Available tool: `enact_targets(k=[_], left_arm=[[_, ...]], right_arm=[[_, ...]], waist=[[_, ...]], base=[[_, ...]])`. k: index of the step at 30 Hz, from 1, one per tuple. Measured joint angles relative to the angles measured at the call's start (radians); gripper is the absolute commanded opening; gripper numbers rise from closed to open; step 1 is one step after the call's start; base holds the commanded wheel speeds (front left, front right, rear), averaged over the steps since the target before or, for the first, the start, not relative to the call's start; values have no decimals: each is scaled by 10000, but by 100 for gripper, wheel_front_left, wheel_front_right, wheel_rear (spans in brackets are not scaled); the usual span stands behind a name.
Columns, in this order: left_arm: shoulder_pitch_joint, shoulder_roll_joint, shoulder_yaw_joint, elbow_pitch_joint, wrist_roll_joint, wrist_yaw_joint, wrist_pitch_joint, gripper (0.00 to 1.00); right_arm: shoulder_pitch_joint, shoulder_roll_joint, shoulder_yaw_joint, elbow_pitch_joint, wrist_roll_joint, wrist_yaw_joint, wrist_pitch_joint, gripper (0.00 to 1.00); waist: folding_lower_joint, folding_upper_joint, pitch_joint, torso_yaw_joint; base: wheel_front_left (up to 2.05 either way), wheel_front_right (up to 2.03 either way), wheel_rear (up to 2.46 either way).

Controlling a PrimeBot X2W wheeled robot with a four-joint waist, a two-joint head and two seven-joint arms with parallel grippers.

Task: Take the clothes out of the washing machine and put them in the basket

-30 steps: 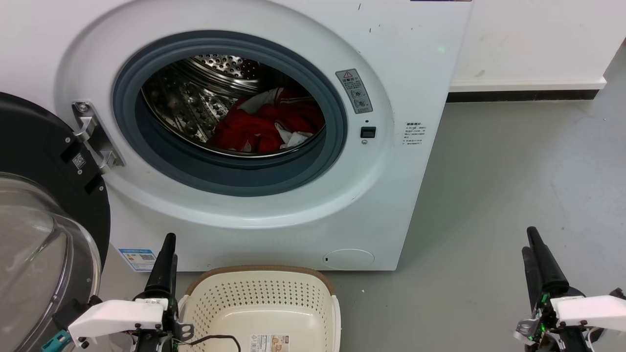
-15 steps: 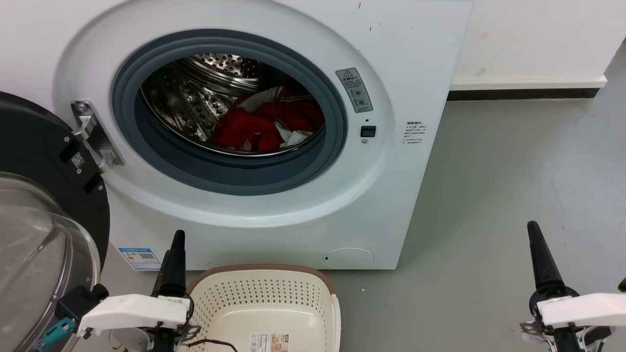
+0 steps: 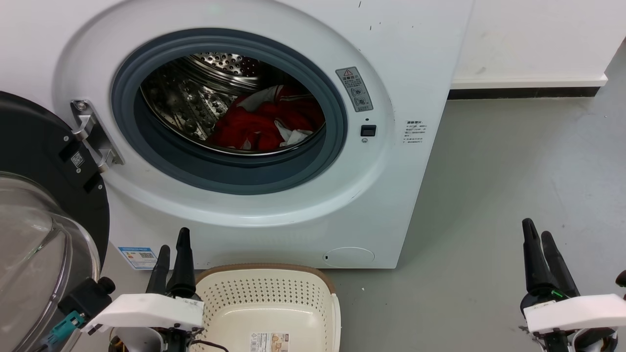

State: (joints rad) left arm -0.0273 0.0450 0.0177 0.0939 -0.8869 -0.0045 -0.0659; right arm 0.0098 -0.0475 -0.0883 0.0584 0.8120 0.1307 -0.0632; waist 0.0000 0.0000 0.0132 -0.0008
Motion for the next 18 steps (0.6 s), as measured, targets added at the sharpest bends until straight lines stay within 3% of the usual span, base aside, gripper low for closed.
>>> enact_targets(k=[18], left_arm=[[198,10,-301,-472,2357,349,-541,100]], right_arm=[[317,0,123,-593,-2491,0,-568,100]], waist=[[0,0,24,-3]], base=[[0,0,0]])
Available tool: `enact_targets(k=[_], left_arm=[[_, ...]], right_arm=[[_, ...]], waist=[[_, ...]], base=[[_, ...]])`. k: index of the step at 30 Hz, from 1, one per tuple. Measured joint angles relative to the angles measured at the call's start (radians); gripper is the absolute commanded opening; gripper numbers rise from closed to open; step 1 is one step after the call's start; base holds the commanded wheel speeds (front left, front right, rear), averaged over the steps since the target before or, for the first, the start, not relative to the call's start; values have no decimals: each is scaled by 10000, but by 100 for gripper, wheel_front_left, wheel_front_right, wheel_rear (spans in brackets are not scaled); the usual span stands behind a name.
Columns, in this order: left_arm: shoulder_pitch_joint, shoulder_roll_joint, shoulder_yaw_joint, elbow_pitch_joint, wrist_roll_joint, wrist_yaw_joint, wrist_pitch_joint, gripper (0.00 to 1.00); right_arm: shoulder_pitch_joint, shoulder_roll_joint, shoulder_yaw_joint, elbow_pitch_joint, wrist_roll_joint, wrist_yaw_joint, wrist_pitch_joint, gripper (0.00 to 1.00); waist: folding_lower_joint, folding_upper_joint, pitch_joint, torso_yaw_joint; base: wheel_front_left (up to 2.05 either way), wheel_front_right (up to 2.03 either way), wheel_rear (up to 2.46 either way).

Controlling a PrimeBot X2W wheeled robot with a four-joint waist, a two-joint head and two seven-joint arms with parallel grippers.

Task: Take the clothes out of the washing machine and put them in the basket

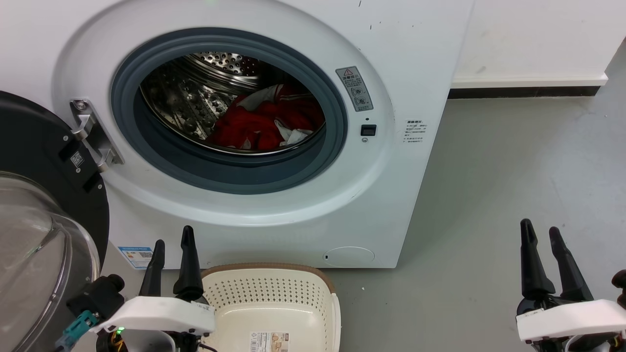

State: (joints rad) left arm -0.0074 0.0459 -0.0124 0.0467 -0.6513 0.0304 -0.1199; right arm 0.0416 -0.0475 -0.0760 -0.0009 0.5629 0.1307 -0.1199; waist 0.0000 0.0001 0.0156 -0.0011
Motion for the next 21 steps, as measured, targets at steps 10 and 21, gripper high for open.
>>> enact_targets(k=[10,21], left_arm=[[153,8,-173,-176,1104,153,-259,100],[299,15,-326,-337,2211,251,-537,100]], right_arm=[[130,0,59,-255,-1241,0,-261,100],[311,-2,104,-472,-2445,2,-558,100]], waist=[[0,0,-36,0],[0,0,-84,-4]], base=[[0,0,0],[0,0,0]])
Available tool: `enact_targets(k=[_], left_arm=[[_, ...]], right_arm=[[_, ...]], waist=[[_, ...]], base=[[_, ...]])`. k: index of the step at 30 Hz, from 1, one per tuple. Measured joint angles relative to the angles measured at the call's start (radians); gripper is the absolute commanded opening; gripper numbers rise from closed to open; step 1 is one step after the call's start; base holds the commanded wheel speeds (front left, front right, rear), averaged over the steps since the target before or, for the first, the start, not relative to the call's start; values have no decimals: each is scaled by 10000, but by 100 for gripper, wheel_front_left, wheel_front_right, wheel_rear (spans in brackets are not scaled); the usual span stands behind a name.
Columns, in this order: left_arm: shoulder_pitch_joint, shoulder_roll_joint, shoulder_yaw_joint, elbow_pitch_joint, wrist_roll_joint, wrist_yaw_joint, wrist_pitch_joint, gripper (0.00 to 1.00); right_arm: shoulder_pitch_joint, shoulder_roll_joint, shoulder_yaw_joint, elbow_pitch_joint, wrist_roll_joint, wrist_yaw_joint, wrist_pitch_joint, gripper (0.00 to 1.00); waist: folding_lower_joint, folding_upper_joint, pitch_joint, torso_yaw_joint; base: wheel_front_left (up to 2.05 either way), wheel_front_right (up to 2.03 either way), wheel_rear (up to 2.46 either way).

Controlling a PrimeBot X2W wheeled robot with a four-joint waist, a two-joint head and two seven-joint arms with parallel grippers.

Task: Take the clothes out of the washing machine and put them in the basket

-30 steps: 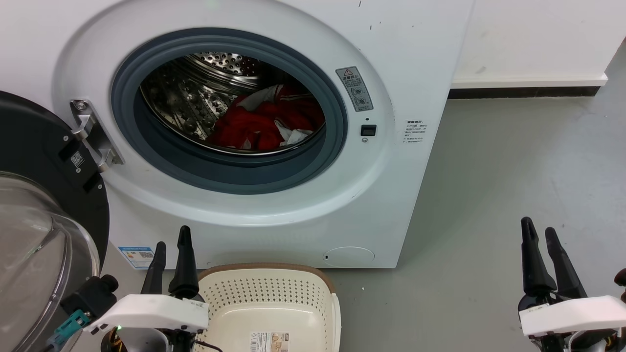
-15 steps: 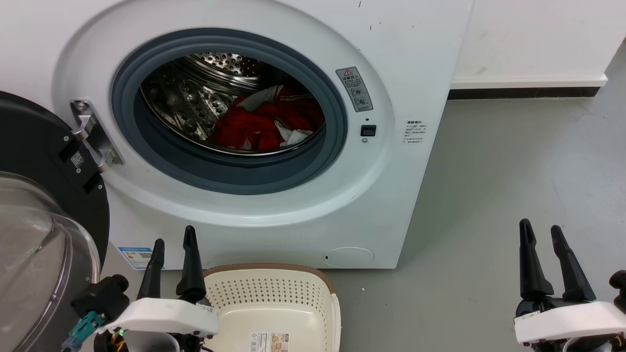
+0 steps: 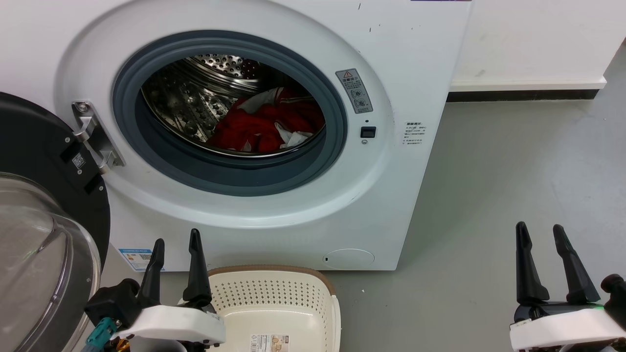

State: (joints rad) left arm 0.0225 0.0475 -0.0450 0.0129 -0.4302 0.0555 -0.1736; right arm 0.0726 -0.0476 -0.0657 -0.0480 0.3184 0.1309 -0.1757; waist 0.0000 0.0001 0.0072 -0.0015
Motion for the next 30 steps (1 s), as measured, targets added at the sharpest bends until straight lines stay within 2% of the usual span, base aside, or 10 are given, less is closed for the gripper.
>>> enact_targets(k=[30], left_arm=[[347,10,-128,-165,2265,307,-633,100]], right_arm=[[354,-8,31,-623,-2445,0,-614,100]], waist=[[0,0,35,-30]], base=[[0,0,0]])
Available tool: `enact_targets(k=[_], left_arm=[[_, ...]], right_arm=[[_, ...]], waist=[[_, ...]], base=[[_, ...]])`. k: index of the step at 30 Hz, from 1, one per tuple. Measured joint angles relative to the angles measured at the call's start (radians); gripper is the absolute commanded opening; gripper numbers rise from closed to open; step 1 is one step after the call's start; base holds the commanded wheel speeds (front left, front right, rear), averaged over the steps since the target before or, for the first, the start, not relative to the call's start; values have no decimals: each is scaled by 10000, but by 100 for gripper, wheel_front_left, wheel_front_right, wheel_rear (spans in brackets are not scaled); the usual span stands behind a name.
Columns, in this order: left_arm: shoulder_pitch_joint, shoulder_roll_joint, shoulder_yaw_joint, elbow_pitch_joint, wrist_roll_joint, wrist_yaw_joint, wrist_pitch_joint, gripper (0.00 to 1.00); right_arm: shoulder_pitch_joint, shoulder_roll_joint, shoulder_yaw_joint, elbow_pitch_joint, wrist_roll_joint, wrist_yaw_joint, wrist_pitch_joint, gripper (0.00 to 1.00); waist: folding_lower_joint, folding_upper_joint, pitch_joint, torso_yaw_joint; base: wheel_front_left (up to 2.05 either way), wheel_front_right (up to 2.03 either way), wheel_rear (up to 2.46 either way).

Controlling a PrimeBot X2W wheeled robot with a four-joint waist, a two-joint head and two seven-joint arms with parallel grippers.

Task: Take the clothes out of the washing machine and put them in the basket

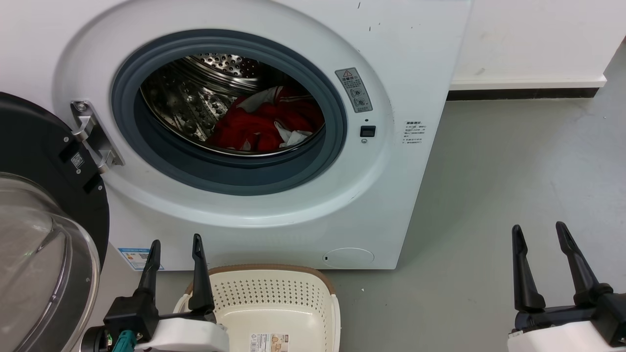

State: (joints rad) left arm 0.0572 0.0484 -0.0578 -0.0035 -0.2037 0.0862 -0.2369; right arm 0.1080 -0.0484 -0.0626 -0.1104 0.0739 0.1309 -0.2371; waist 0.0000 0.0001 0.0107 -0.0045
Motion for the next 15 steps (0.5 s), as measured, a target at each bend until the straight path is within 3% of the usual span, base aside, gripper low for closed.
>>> enact_targets(k=[15], left_arm=[[116,4,-82,-234,922,107,-247,100]], right_arm=[[166,-4,-42,-23,-786,2,-263,100]], waist=[[0,0,20,2]], base=[[0,0,0]])
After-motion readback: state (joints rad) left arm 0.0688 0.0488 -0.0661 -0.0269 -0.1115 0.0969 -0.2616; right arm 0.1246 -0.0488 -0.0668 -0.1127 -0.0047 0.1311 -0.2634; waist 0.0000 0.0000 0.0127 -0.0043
